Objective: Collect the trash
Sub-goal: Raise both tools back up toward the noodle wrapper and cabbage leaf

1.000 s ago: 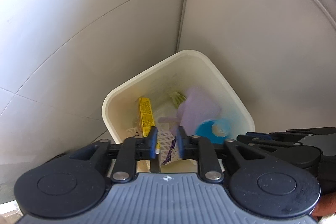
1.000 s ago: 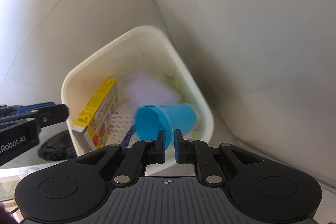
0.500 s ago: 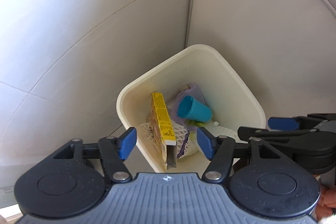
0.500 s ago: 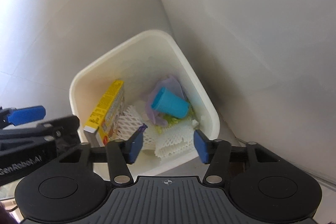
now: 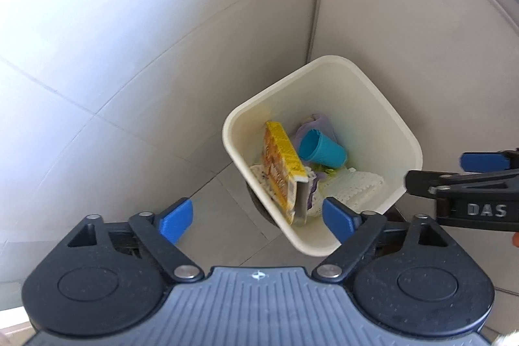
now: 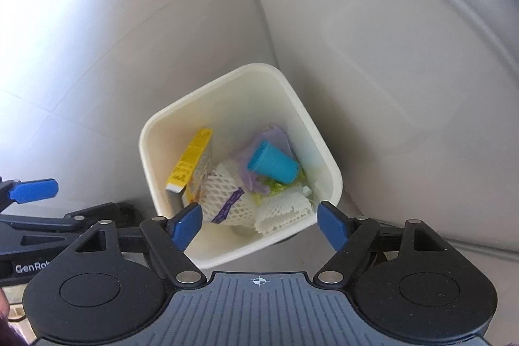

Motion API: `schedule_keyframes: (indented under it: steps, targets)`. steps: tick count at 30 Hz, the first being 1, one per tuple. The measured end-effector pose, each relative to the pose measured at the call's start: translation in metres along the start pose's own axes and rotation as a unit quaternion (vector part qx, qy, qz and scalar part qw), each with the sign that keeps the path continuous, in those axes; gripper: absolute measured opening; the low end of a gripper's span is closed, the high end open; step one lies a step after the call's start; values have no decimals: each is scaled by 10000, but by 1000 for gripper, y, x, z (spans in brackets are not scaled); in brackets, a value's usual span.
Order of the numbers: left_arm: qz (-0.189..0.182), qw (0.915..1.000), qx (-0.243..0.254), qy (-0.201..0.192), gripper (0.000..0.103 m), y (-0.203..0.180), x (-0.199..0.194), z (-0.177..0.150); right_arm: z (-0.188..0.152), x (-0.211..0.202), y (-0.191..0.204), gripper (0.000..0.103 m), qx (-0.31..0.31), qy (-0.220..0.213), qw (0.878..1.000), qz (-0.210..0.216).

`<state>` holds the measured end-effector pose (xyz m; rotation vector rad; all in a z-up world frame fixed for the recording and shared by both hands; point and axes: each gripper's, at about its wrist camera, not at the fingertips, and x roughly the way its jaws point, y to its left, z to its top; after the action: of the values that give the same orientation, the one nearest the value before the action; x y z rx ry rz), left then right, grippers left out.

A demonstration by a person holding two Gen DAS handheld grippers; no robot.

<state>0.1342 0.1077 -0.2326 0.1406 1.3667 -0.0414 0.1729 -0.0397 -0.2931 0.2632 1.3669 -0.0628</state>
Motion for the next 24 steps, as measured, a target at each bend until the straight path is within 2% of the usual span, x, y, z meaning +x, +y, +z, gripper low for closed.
schedule_keyframes:
  steps: [4, 10, 17, 24]
  targets:
    - [124, 9999, -33, 52, 92, 4, -8, -7, -8, -25, 7, 87, -192, -113, 9997, -76]
    - [99, 9999, -30, 85, 98, 0, -23, -10, -18, -60, 10, 89, -333, -231, 9991, -133]
    - [-190, 9997, -95, -93, 101, -4, -54, -16, -28, -101, 13, 92, -501, -383, 9979, -177]
    - [-494, 9983, -148, -278, 102, -13, -92, -12, -38, -145, 11, 94, -628, -716, 9954, -144]
